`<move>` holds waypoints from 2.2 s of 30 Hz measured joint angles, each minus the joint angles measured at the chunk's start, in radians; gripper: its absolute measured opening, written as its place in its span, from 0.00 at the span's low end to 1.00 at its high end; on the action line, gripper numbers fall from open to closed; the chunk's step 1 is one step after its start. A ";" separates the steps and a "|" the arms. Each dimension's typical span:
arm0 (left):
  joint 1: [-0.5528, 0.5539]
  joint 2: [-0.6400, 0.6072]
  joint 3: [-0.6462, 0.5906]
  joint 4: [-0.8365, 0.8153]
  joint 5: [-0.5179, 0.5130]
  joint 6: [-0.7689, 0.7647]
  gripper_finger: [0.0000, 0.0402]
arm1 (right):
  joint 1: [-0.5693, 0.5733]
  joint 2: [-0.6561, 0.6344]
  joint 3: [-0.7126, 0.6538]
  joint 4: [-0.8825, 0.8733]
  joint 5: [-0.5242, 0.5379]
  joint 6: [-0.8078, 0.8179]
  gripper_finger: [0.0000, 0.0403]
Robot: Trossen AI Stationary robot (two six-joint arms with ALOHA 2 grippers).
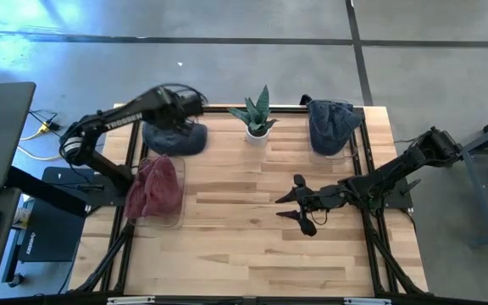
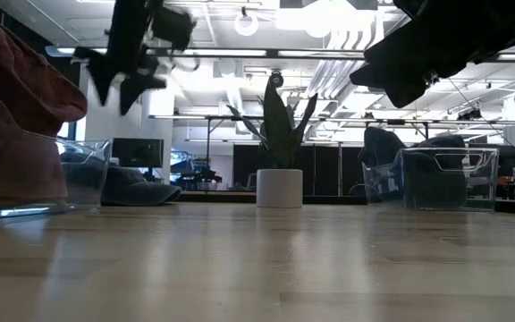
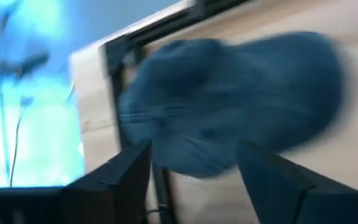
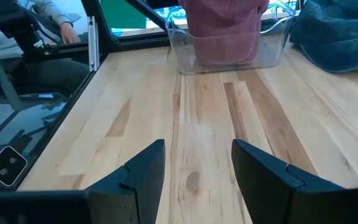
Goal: Pick & Place hat
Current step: Put the blue cap into the right transparent bin
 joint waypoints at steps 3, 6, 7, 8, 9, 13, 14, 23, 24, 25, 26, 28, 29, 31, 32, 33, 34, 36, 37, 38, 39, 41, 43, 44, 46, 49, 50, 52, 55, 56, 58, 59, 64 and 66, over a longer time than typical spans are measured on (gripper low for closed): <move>0.128 0.000 -0.064 0.002 0.025 0.005 0.64 | 0.000 0.000 0.000 0.000 0.000 -0.003 0.45; 0.233 0.000 -0.124 0.008 0.085 0.058 0.67 | 0.000 0.000 0.000 0.000 0.000 -0.017 0.45; 0.260 0.000 -0.146 0.016 0.093 0.073 0.68 | 0.000 0.000 0.000 0.000 0.000 -0.018 0.45; 0.282 0.000 -0.167 0.038 0.096 0.087 0.68 | 0.000 0.000 0.000 0.000 0.000 -0.018 0.45; 0.299 0.000 -0.188 0.070 0.096 0.104 0.68 | 0.000 0.000 0.000 0.000 0.000 -0.018 0.45; 0.350 0.000 -0.271 0.236 0.158 0.177 0.68 | 0.000 0.000 0.000 0.000 0.000 -0.017 0.45; 0.367 0.000 -0.293 0.283 0.185 0.197 0.68 | 0.000 0.000 0.000 0.000 0.001 -0.017 0.45; 0.488 0.000 -0.464 0.615 0.408 0.311 0.53 | 0.000 0.000 0.000 0.000 0.001 -0.017 0.45; 0.494 0.000 -0.477 0.638 0.437 0.329 0.47 | 0.000 0.000 0.000 0.000 0.001 -0.017 0.45; 0.499 0.000 -0.486 0.654 0.458 0.349 0.41 | 0.000 0.000 0.000 0.000 0.001 -0.018 0.45; 0.503 0.000 -0.494 0.667 0.475 0.367 0.34 | 0.000 0.000 0.000 0.000 0.001 -0.018 0.45; 0.503 0.000 -0.505 0.688 0.492 0.394 0.19 | 0.000 0.000 0.000 0.000 0.001 -0.018 0.45; 0.502 0.000 -0.508 0.698 0.498 0.403 0.11 | 0.000 0.000 0.000 0.000 0.001 -0.018 0.45; 0.499 -0.003 -0.509 0.719 0.524 0.409 0.03 | 0.000 0.000 0.000 0.000 0.001 -0.017 0.45; 0.492 -0.010 -0.509 0.727 0.544 0.413 0.03 | 0.000 0.000 0.000 0.000 0.000 -0.018 0.45; 0.480 -0.023 -0.509 0.734 0.560 0.423 0.04 | 0.000 0.000 0.000 0.000 0.001 -0.020 0.45; 0.467 -0.037 -0.507 0.741 0.574 0.438 0.04 | 0.000 0.000 0.000 0.000 0.001 -0.028 0.45; 0.439 -0.083 -0.498 0.738 0.581 0.450 0.02 | 0.000 0.000 0.000 0.000 0.013 -0.037 0.45; 0.426 -0.116 -0.493 0.735 0.583 0.458 0.01 | -0.001 0.000 0.000 0.000 0.024 -0.038 0.45; 0.412 -0.152 -0.486 0.737 0.584 0.462 0.01 | -0.001 0.000 0.000 0.000 0.031 -0.038 0.45; 0.396 -0.190 -0.483 0.743 0.584 0.463 0.01 | -0.001 0.000 0.000 0.000 0.034 -0.040 0.45; 0.364 -0.285 -0.481 0.738 0.584 0.464 0.01 | -0.001 0.000 0.000 0.000 0.035 -0.042 0.45; 0.333 -0.382 -0.478 0.740 0.595 0.464 0.00 | -0.001 0.000 0.000 0.000 0.033 -0.042 0.45; 0.320 -0.425 -0.477 0.734 0.598 0.463 0.01 | -0.001 0.000 0.000 0.000 0.032 -0.042 0.45; 0.296 -0.495 -0.477 0.712 0.567 0.440 0.01 | -0.001 0.000 0.000 0.000 0.036 -0.042 0.45; 0.261 -0.555 -0.477 0.701 0.462 0.424 0.01 | -0.001 0.000 0.000 0.000 0.038 -0.037 0.45; 0.256 -0.556 -0.477 0.705 0.439 0.415 0.02 | -0.001 0.000 0.000 0.000 0.038 -0.036 0.45; 0.259 -0.542 -0.478 0.708 0.391 0.419 0.06 | -0.001 0.000 0.000 0.000 0.038 -0.028 0.45; 0.282 -0.489 -0.478 0.699 0.322 0.426 0.19 | -0.001 0.000 0.000 0.000 0.038 -0.003 0.45; 0.293 -0.463 -0.478 0.698 0.313 0.422 0.24 | -0.001 0.000 0.000 0.001 0.036 -0.002 0.45; 0.317 -0.401 -0.478 0.691 0.299 0.405 0.35 | -0.001 0.000 0.000 0.001 0.024 -0.004 0.45; 0.330 -0.366 -0.478 0.691 0.297 0.395 0.40 | -0.001 0.000 0.000 0.001 0.020 -0.005 0.45; 0.374 -0.170 -0.478 0.689 0.271 0.391 0.54 | -0.001 0.000 0.000 0.001 0.020 -0.007 0.45; 0.381 -0.091 -0.478 0.695 0.268 0.404 0.53 | 0.000 0.000 0.000 0.001 0.019 -0.008 0.45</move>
